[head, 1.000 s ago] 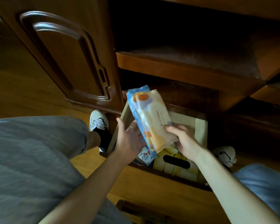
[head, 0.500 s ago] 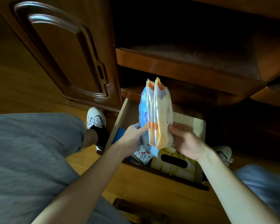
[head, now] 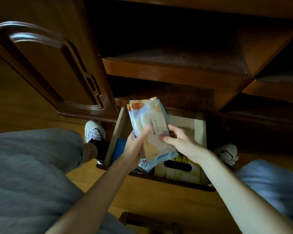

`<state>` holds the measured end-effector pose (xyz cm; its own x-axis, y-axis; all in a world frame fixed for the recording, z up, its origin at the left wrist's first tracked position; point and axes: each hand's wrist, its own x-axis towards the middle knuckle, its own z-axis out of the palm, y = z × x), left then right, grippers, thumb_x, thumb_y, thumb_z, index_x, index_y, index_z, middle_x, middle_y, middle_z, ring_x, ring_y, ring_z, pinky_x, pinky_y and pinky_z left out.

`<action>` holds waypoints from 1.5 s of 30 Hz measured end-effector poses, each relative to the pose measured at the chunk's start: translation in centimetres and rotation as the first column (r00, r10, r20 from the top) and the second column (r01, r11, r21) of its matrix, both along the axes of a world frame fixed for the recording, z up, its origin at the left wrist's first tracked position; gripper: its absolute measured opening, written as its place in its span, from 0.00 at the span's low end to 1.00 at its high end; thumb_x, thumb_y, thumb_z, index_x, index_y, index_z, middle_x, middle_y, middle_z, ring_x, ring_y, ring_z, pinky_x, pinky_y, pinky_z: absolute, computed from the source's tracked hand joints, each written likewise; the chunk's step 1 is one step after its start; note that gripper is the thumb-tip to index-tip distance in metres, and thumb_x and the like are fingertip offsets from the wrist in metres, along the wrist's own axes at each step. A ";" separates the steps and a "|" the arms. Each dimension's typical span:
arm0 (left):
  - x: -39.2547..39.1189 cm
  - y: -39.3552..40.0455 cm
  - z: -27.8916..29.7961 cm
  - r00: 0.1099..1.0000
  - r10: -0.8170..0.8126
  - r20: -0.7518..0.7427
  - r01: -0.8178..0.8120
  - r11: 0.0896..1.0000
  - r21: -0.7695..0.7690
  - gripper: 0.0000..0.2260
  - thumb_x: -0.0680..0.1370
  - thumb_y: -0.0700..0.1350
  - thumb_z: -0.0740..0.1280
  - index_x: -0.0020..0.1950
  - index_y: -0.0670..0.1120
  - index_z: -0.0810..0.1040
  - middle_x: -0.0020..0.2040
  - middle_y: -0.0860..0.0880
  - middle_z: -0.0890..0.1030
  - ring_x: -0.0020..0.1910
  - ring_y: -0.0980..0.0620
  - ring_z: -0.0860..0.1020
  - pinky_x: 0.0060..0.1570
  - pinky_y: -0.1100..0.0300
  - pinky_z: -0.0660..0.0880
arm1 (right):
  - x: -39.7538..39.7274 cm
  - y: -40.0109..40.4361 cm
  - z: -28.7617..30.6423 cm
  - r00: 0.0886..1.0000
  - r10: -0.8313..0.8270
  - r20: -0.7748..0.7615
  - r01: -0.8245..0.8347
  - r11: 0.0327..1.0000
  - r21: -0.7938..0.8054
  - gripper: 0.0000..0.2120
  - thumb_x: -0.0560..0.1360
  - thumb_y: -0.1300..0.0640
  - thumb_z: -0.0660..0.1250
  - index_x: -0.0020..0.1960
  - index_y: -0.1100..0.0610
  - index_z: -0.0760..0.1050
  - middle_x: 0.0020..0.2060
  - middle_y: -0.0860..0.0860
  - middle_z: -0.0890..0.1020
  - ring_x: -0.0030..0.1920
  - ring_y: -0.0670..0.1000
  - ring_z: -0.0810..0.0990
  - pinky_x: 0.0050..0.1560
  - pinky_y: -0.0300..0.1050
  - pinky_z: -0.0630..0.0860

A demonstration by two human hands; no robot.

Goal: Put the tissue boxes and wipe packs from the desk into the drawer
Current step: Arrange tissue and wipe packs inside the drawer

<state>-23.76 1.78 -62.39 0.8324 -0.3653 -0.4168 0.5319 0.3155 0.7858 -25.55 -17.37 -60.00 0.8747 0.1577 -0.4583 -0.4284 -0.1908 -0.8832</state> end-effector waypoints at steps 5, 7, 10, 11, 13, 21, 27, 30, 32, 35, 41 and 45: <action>-0.3 -0.2 -0.3 0.981 0.185 -0.060 -0.184 0.983 0.022 0.22 0.73 0.50 0.78 0.64 0.47 0.80 0.58 0.43 0.85 0.53 0.42 0.85 0.41 0.49 0.83 | -0.1 1.1 -0.3 0.985 -0.070 0.158 0.102 0.973 -0.206 0.35 0.75 0.40 0.72 0.78 0.38 0.62 0.72 0.44 0.73 0.68 0.47 0.74 0.65 0.53 0.76; 0.1 0.4 -0.2 0.975 0.205 -0.087 -0.209 0.978 -0.031 0.23 0.74 0.49 0.77 0.66 0.46 0.79 0.61 0.42 0.84 0.57 0.40 0.83 0.51 0.43 0.82 | -0.1 1.3 -0.1 0.959 -0.120 0.255 0.190 0.944 -0.270 0.35 0.73 0.33 0.70 0.76 0.33 0.60 0.76 0.42 0.66 0.72 0.44 0.65 0.68 0.51 0.67; 0.4 1.1 0.1 0.980 0.184 -0.072 -0.186 0.982 -0.016 0.20 0.73 0.50 0.77 0.64 0.48 0.81 0.63 0.38 0.82 0.58 0.37 0.82 0.58 0.35 0.76 | 0.6 1.1 0.4 0.975 -0.153 0.162 0.182 0.966 -0.185 0.40 0.71 0.24 0.64 0.78 0.32 0.54 0.78 0.36 0.59 0.69 0.35 0.59 0.66 0.50 0.58; 0.3 1.0 0.2 0.986 0.167 -0.021 -0.167 0.986 0.004 0.20 0.74 0.52 0.77 0.64 0.48 0.81 0.63 0.37 0.81 0.58 0.36 0.82 0.57 0.34 0.76 | 0.7 1.3 0.6 0.990 -0.100 0.103 0.116 0.980 -0.159 0.42 0.70 0.23 0.62 0.79 0.32 0.52 0.75 0.32 0.60 0.66 0.32 0.61 0.65 0.49 0.58; -0.3 0.4 0.1 0.984 0.145 0.106 -0.147 0.989 0.010 0.20 0.78 0.53 0.72 0.67 0.48 0.78 0.63 0.38 0.81 0.59 0.37 0.82 0.56 0.37 0.79 | 0.5 2.2 0.6 0.999 0.006 0.039 0.001 0.982 -0.188 0.45 0.69 0.22 0.61 0.80 0.35 0.50 0.69 0.29 0.63 0.66 0.32 0.66 0.66 0.46 0.61; -0.1 0.5 -0.8 0.965 0.255 -0.058 -0.260 0.959 -0.109 0.20 0.82 0.48 0.67 0.71 0.40 0.75 0.65 0.38 0.81 0.62 0.38 0.81 0.56 0.47 0.80 | 1.1 3.1 0.1 0.989 -0.118 0.093 0.135 0.968 -0.210 0.50 0.63 0.27 0.74 0.79 0.38 0.58 0.67 0.39 0.73 0.54 0.31 0.77 0.45 0.30 0.76; 0.1 0.4 -2.1 0.942 0.291 -0.169 -0.316 0.938 -0.141 0.19 0.81 0.45 0.69 0.70 0.38 0.75 0.65 0.39 0.81 0.63 0.40 0.81 0.59 0.44 0.80 | 0.7 1.7 -1.8 0.974 -0.207 -0.096 0.172 0.942 -0.287 0.56 0.50 0.23 0.77 0.70 0.51 0.73 0.59 0.44 0.82 0.56 0.48 0.81 0.54 0.53 0.81; -0.5 -0.8 -2.9 0.946 0.217 -0.241 -0.237 0.970 -0.057 0.20 0.79 0.48 0.71 0.67 0.40 0.77 0.63 0.40 0.83 0.59 0.41 0.82 0.58 0.45 0.80 | 0.7 1.0 -2.9 0.964 -0.238 -0.120 0.186 0.923 -0.336 0.39 0.51 0.26 0.78 0.56 0.43 0.80 0.50 0.41 0.84 0.48 0.43 0.82 0.42 0.45 0.79; -0.4 -1.3 -3.2 0.940 0.144 -0.309 -0.116 0.988 0.107 0.20 0.78 0.52 0.72 0.64 0.41 0.79 0.59 0.42 0.84 0.55 0.43 0.83 0.52 0.50 0.81 | 1.1 0.1 -3.1 0.964 -0.234 -0.130 0.170 0.911 -0.376 0.25 0.51 0.28 0.79 0.41 0.38 0.77 0.39 0.33 0.78 0.39 0.35 0.78 0.33 0.36 0.72; 0.2 -1.7 -4.1 0.930 0.056 -0.362 0.034 0.971 0.237 0.21 0.77 0.54 0.73 0.64 0.41 0.78 0.57 0.44 0.84 0.46 0.48 0.82 0.37 0.59 0.79 | 2.0 -1.6 -3.9 0.970 -0.191 -0.149 0.119 0.912 -0.392 0.27 0.56 0.35 0.82 0.52 0.37 0.77 0.42 0.33 0.74 0.39 0.34 0.76 0.31 0.33 0.71; 2.3 -1.4 -5.9 0.897 0.106 -0.429 0.011 0.965 0.262 0.17 0.79 0.47 0.72 0.64 0.38 0.78 0.58 0.39 0.82 0.50 0.44 0.82 0.47 0.54 0.83 | 6.6 -2.0 -6.5 0.971 -0.037 -0.234 -0.066 0.906 -0.417 0.36 0.64 0.40 0.81 0.69 0.50 0.77 0.56 0.47 0.83 0.48 0.45 0.84 0.40 0.37 0.79; 3.6 -0.2 -7.2 0.914 0.158 -0.375 0.031 0.892 0.451 0.11 0.79 0.45 0.72 0.55 0.39 0.80 0.48 0.40 0.83 0.40 0.47 0.81 0.39 0.56 0.82 | 10.2 -0.5 -8.2 0.980 0.041 -0.196 -0.122 0.898 -0.423 0.25 0.67 0.45 0.81 0.62 0.46 0.79 0.40 0.34 0.77 0.39 0.36 0.76 0.34 0.35 0.70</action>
